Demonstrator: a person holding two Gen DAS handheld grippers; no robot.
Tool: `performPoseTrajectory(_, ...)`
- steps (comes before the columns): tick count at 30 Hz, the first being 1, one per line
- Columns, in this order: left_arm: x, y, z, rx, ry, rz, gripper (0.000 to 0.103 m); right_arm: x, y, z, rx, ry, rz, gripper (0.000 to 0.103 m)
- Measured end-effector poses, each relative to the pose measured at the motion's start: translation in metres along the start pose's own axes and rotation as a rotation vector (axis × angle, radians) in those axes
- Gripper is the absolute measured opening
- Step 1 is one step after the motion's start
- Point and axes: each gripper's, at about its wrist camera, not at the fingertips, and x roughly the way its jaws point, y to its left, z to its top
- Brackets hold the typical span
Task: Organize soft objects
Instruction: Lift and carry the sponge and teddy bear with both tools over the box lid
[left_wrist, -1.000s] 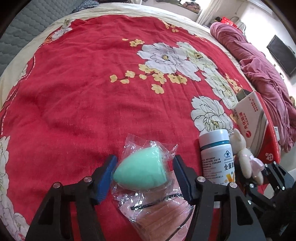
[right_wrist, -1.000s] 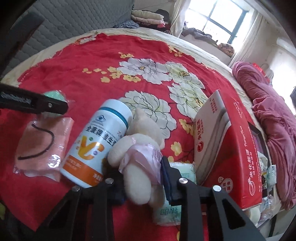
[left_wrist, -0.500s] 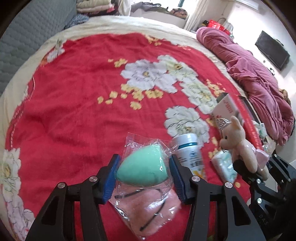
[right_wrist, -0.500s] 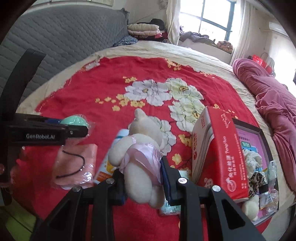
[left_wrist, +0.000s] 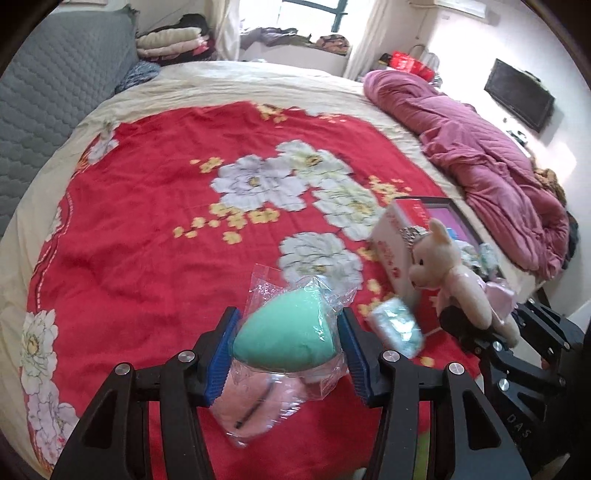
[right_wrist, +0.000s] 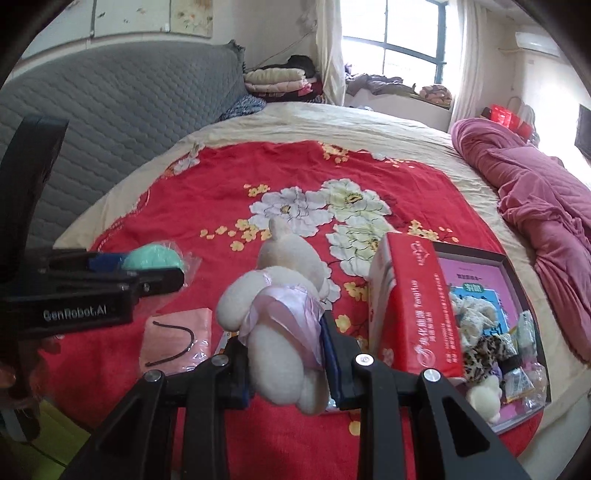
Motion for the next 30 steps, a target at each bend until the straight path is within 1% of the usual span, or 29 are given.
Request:
performPoseTrajectory(2, -0.006, -0.014, 0.002, 0.025, -0.012, -0.016, 0.056, -0.010, -0.007, 0.001, 0.016, -0.009, 0.002, 0.030)
performPoseTrajectory(13, -0.034, -0.091, 0.014, 0.136, -0.066, -0.080, 0.056, -0.065, -0.066, 0.000, 0.110, -0.065, -0.080, 0.030)
performPoseTrajectory(17, -0.040, -0.110, 0.015, 0.161, -0.075, -0.083, 0.056, -0.080, -0.080, -0.001, 0.127, -0.081, -0.110, 0.030)
performPoseTrajectory(30, -0.042, -0.161, 0.018, 0.233, -0.072, -0.090, 0.056, -0.105, -0.116, -0.008, 0.199, -0.102, -0.143, 0.030)
